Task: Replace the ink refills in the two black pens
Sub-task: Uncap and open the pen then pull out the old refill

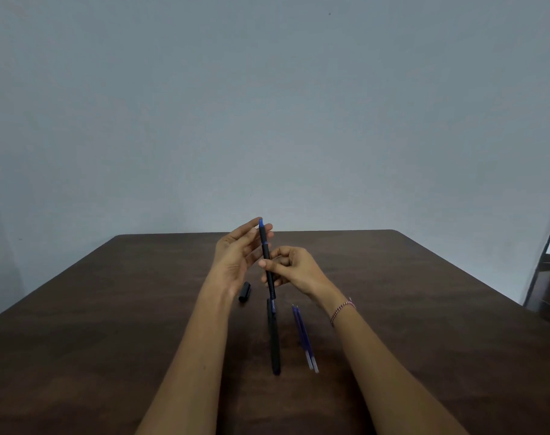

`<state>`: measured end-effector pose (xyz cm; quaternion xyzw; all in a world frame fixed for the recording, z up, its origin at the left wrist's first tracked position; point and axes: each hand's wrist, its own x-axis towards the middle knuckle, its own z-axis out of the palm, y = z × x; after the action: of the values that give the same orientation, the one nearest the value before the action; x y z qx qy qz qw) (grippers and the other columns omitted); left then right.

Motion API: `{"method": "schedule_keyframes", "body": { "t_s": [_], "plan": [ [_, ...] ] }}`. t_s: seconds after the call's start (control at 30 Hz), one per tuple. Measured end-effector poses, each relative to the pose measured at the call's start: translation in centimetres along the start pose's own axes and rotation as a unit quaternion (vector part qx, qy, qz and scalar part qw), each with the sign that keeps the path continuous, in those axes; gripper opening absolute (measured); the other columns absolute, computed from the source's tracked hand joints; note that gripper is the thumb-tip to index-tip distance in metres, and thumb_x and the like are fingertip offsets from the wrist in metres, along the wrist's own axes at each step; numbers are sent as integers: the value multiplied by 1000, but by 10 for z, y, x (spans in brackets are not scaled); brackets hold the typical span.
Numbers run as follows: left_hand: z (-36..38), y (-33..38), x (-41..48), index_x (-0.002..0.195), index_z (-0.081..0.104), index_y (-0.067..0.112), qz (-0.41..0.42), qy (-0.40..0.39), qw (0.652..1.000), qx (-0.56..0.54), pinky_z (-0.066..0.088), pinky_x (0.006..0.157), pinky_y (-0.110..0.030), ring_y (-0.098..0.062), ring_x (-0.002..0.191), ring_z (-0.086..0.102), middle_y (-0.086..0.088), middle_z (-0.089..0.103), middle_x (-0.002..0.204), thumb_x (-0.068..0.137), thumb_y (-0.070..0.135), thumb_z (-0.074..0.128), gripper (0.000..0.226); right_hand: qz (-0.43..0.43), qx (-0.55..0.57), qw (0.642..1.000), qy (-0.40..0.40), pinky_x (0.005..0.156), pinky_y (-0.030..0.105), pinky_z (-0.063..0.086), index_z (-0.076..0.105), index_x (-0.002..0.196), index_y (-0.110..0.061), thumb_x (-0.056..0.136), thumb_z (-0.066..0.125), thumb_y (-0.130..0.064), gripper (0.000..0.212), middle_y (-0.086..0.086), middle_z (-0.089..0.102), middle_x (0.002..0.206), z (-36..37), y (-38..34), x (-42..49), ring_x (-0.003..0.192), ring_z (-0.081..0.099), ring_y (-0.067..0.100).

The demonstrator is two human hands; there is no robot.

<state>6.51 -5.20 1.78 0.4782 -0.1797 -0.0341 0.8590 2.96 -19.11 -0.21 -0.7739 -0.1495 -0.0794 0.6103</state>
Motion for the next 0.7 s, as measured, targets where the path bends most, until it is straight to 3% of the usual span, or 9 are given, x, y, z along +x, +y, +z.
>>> {"method": "schedule_keyframes", "body": {
  "t_s": [0.23, 0.37, 0.5, 0.7],
  "plan": [
    [-1, 0, -1, 109, 65, 10, 16, 4, 1000, 14, 56, 66, -23, -16, 85, 70, -6, 72, 91, 86, 0, 59, 26, 7, -5, 1000, -4, 63, 21, 55, 63, 94, -12, 85, 69, -24, 16, 7, 73, 74, 2, 0, 1, 71, 71, 13],
    [-1, -1, -1, 108, 66, 9, 20, 18, 1000, 4, 57, 69, -23, -16, 84, 65, -6, 67, 90, 81, 1, 65, 28, 8, -6, 1000, -6, 62, 21, 55, 63, 92, -13, 84, 69, -24, 16, 6, 73, 74, 2, 0, 1, 71, 71, 14],
    [-2, 0, 0, 107, 66, 6, -2, 22, 1000, -12, 57, 69, -24, -18, 90, 68, -9, 71, 98, 89, 12, 59, 21, 7, -1, 1000, 2, 62, 21, 55, 63, 92, -13, 84, 70, -25, 16, 8, 73, 75, 1, 0, 1, 71, 71, 14],
    [-1, 1, -1, 103, 67, 10, -4, -15, 1000, 27, 57, 74, -26, -16, 86, 71, -5, 74, 92, 90, 4, 55, 18, 3, 1, 1000, -5, 61, 20, 55, 62, 92, -13, 85, 69, -24, 15, 7, 73, 74, 1, 0, 1, 70, 71, 13]
  ]
}}
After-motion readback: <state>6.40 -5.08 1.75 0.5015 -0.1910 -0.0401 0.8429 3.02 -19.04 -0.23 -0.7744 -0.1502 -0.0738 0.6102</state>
